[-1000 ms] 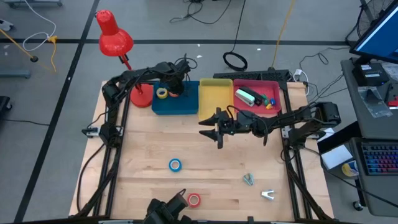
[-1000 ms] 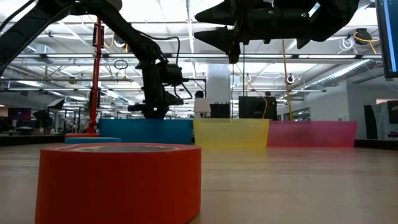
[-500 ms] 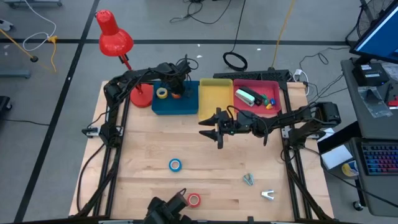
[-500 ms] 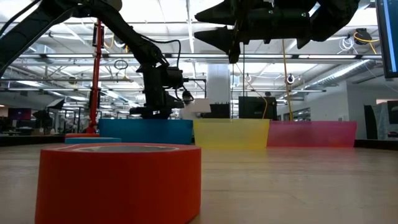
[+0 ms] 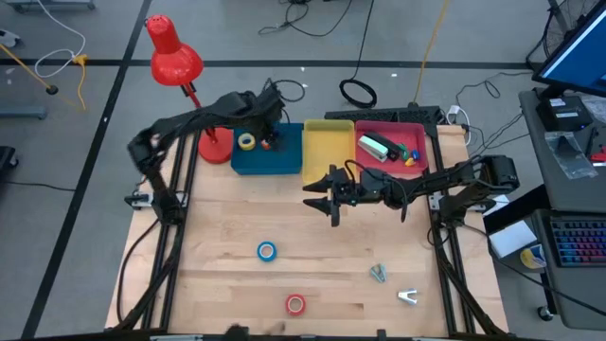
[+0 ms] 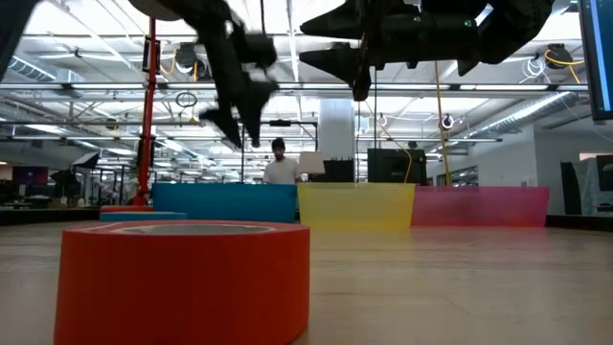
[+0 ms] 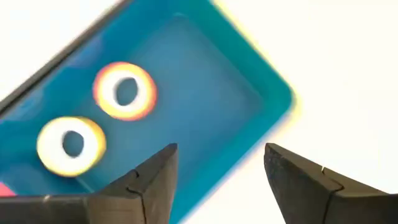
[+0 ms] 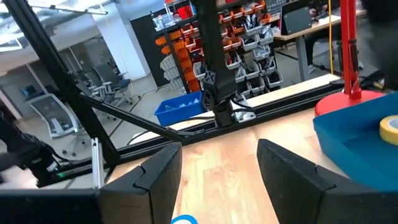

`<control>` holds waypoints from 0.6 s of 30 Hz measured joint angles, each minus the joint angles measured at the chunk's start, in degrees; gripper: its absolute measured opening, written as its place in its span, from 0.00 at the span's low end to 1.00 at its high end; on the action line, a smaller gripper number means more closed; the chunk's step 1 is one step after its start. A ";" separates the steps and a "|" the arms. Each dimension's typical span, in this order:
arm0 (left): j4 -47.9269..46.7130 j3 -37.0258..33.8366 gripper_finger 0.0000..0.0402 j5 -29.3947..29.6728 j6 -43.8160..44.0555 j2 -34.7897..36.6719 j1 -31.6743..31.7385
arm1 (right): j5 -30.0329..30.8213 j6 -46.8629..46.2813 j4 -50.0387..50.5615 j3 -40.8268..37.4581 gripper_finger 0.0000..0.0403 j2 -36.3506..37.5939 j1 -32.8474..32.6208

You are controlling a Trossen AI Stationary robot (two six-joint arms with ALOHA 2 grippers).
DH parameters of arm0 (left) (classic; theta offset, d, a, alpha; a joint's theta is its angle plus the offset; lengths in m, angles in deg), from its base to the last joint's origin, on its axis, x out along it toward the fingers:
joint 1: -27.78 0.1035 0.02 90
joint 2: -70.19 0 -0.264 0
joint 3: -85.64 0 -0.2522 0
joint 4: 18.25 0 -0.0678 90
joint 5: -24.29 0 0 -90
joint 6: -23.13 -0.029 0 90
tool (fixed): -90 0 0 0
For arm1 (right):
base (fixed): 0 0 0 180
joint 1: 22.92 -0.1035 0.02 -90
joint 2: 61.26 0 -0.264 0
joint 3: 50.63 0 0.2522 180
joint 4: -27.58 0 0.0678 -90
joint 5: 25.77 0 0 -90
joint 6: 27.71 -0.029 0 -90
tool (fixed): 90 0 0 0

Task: Pick and place Stapler, Stapler remover, tape
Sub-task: Put the red tape into the blue bin

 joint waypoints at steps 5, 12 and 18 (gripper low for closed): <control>-5.48 0.00 0.60 0.35 0.88 9.33 -10.66 | -0.17 -10.21 0.26 0.00 0.50 0.00 0.00; -13.51 0.00 0.60 8.40 11.86 15.56 -28.99 | -0.20 -19.48 2.27 0.00 0.50 0.00 0.00; -14.15 0.00 0.60 12.87 22.07 15.43 -43.91 | -0.20 -19.73 2.72 0.00 0.50 -0.02 -0.11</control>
